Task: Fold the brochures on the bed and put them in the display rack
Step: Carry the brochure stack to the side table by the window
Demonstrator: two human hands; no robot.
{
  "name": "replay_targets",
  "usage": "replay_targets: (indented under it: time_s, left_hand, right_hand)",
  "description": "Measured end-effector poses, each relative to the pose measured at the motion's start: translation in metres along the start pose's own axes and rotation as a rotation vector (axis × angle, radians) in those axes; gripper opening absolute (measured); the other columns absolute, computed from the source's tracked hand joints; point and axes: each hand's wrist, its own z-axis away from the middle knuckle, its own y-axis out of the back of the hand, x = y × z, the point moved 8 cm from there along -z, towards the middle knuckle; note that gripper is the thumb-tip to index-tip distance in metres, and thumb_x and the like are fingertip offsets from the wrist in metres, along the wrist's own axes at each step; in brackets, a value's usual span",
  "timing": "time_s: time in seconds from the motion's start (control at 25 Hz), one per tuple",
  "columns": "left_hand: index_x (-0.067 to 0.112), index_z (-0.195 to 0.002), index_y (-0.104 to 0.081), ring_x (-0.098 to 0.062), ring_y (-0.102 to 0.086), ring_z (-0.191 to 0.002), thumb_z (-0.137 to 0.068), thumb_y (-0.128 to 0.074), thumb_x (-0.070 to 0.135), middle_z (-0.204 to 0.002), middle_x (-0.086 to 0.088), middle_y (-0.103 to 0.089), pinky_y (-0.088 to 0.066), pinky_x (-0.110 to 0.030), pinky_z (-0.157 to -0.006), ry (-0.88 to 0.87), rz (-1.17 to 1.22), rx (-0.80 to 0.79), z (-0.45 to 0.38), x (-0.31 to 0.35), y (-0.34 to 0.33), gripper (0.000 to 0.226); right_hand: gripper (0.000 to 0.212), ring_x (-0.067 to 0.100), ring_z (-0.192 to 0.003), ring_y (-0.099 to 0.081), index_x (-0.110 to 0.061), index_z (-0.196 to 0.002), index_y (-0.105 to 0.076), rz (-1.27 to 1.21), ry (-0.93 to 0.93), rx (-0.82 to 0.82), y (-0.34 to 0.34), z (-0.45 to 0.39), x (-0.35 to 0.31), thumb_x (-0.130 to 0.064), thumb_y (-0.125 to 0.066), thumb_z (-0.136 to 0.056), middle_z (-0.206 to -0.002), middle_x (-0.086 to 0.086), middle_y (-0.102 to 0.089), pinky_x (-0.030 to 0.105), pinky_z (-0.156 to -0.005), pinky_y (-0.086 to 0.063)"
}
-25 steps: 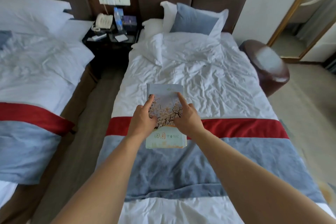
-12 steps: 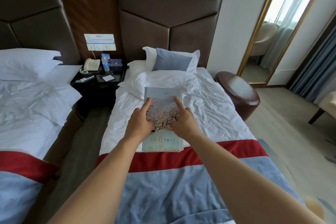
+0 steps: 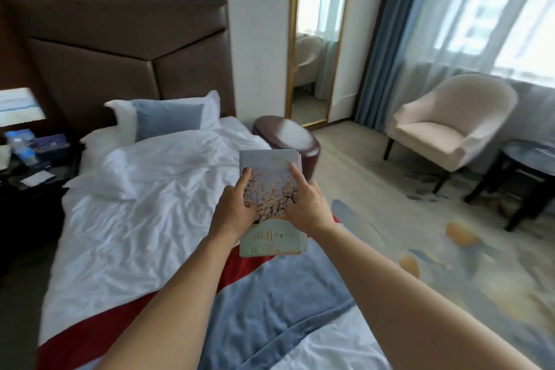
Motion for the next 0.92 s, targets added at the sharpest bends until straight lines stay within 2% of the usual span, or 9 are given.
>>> replay_targets:
  time_s: [0.08,0.2,0.44,0.56,0.68,0.92]
  left_hand:
    - [0.044,-0.154,-0.019,-0.025,-0.058,-0.109,-0.091,-0.057,0.017,-0.12,-0.008,-0.05,-0.053,-0.036,-0.088,-0.069,0.026,-0.057,-0.003,0.055,-0.054,0.079]
    - [0.039,-0.155,-0.023,-0.029,-0.057,-0.112,-0.09,-0.058,0.018,-0.12,-0.012,-0.053,-0.051,-0.037,-0.092,-0.18,0.041,-0.139,0.004,0.145,-0.138,0.076]
    - [0.035,-0.155,-0.024,-0.033,-0.056,-0.116,-0.089,-0.061,0.022,-0.127,-0.015,-0.052,-0.049,-0.042,-0.096,-0.333,0.085,-0.339,0.037,0.291,-0.289,0.076]
    - [0.035,-0.154,-0.024,-0.033,-0.053,-0.118,-0.091,-0.061,0.024,-0.128,-0.015,-0.053,-0.047,-0.042,-0.095,-0.396,0.105,-0.397,0.053,0.345,-0.346,0.074]
    - [0.033,-0.154,-0.027,-0.033,-0.053,-0.121,-0.091,-0.059,0.018,-0.135,-0.013,-0.053,-0.043,-0.039,-0.095,-0.463,0.109,-0.456,0.059,0.393,-0.396,0.073]
    - [0.034,-0.155,-0.025,-0.026,-0.052,-0.116,-0.089,-0.057,0.013,-0.127,-0.01,-0.049,-0.04,-0.029,-0.088,-0.55,0.15,-0.606,0.03,0.467,-0.495,0.075]
  right_hand:
    - [0.094,0.025,-0.087,-0.053,-0.049,-0.154,-0.01,0.026,-0.076,0.067,0.052,0.011,0.057,-0.014,-0.059,-0.082,-0.111,0.001,-0.042,0.034,-0.069,-0.045]
    - [0.092,0.031,-0.095,-0.057,-0.046,-0.155,-0.011,0.043,-0.178,0.161,0.134,0.04,0.142,-0.017,-0.06,-0.083,-0.11,0.002,-0.041,0.039,-0.078,-0.05]
    - [0.094,0.031,-0.097,-0.056,-0.046,-0.155,-0.01,0.101,-0.358,0.3,0.267,0.106,0.289,-0.015,-0.06,-0.082,-0.113,0.003,-0.042,0.034,-0.078,-0.044]
    - [0.094,0.025,-0.094,-0.052,-0.049,-0.154,-0.009,0.102,-0.458,0.341,0.311,0.131,0.346,-0.014,-0.058,-0.083,-0.112,0.0,-0.041,0.034,-0.079,-0.045]
    - [0.092,0.024,-0.097,-0.054,-0.05,-0.154,-0.008,0.071,-0.548,0.383,0.347,0.149,0.392,-0.015,-0.056,-0.084,-0.114,0.0,-0.041,0.036,-0.082,-0.05]
    - [0.091,0.025,-0.104,-0.053,-0.046,-0.156,-0.008,0.048,-0.664,0.475,0.406,0.14,0.472,-0.015,-0.06,-0.088,-0.117,0.003,-0.042,0.034,-0.085,-0.048]
